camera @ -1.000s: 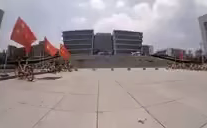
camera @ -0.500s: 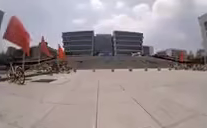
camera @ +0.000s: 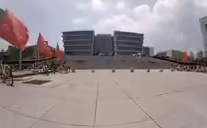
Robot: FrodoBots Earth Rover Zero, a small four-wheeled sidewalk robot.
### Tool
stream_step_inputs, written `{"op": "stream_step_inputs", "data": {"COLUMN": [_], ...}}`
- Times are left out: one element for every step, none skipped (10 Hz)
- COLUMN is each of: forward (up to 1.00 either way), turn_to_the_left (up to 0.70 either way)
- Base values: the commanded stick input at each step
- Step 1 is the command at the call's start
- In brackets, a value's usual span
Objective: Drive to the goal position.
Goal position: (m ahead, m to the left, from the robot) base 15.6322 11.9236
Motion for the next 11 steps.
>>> {"op": "stream_step_inputs", "data": {"forward": [1.00,1.00,1.00,1.00,1.00,1.00,1.00,1.00,1.00,1.00,1.00], "turn_to_the_left": [0.00,0.00,0.00,0.00,0.00,0.00,0.00,0.00,0.00,0.00,0.00]}}
